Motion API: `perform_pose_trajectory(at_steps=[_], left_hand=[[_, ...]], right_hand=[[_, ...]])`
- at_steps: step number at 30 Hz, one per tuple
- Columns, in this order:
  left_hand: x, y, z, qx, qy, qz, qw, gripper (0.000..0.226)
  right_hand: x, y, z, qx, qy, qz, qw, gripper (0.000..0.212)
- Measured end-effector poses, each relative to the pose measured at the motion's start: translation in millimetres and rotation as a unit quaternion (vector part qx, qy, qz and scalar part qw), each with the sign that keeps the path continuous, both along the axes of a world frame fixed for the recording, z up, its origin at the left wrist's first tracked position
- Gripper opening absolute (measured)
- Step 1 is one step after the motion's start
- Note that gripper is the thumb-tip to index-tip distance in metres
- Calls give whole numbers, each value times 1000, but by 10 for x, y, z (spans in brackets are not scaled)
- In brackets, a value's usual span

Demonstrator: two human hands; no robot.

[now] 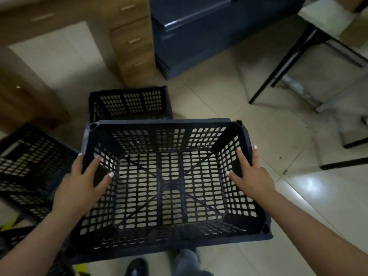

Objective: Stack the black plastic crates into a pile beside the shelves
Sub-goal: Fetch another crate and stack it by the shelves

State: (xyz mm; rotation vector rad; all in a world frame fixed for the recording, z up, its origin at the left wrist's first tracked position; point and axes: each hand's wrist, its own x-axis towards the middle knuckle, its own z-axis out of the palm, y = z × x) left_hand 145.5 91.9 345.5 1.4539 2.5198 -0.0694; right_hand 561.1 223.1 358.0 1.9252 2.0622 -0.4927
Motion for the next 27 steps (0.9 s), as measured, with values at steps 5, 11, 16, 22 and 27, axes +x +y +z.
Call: perform_pose_trajectory(at_steps=[5,11,16,22,27], left_hand=[[-499,-571,259,32,7,73,997,79],[-1204,-1477,526,53,-11,93,994,76],[-1717,-2349,633,48,-20,118,992,81],[-2081,-3325,692,26,-4,179,984,85],[-2290,-4026,614,-20,-8,254,967,86]], right_hand=[[-667,-277,201,10,-4,37,999,83],[-1468,-915,326,23,10,59,998,81],[-2111,-1511,384,15,32,104,994,80],[-2787,-1953,233,-20,40,191,981,78],[-3337,-2244,69,-50,29,259,964,78]])
